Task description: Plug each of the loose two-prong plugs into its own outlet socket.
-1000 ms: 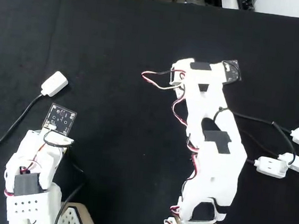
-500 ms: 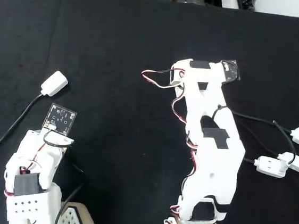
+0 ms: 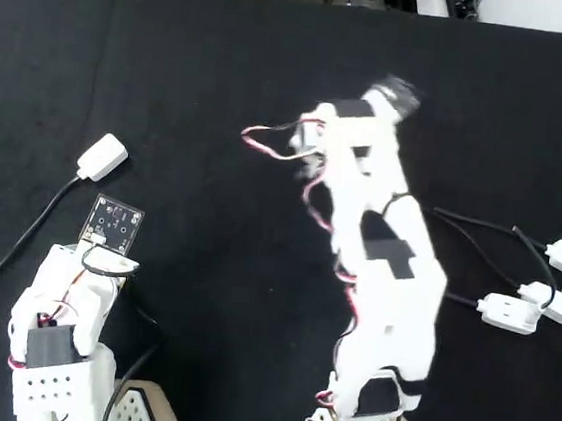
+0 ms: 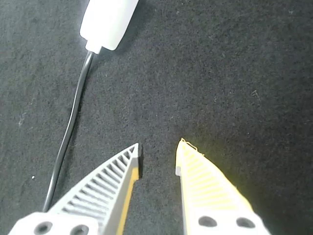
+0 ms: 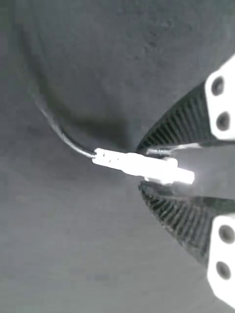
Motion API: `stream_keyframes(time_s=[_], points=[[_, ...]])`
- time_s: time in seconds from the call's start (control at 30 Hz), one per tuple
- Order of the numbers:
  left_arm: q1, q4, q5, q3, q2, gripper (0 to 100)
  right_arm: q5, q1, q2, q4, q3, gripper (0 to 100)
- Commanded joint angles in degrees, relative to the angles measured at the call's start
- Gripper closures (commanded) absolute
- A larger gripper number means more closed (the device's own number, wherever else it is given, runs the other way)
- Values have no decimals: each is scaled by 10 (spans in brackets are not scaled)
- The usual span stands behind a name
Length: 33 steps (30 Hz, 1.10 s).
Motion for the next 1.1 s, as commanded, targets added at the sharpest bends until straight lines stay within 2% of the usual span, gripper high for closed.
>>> stream_keyframes(time_s=[0.0, 0.27, 0.47, 0.6, 0.77, 0.87, 1.07], points=[[-4, -6, 3, 11, -5, 866, 181, -47, -5, 64, -51, 985], [-4, -6, 3, 11, -5, 866, 442, -96, -5, 159, -19, 983], [-4, -6, 3, 11, -5, 866, 577, -97, -4, 160, 44, 983], [-4, -6, 3, 11, -5, 866, 614, -107, -5, 165, 45, 982], [-4, -6, 3, 11, -5, 866, 705, -125, -5, 188, 41, 876], [-4, -6, 3, 11, -5, 866, 713, -129, -5, 205, 33, 839], [-4, -6, 3, 11, -5, 866, 713, -129, -6, 204, 23, 839]])
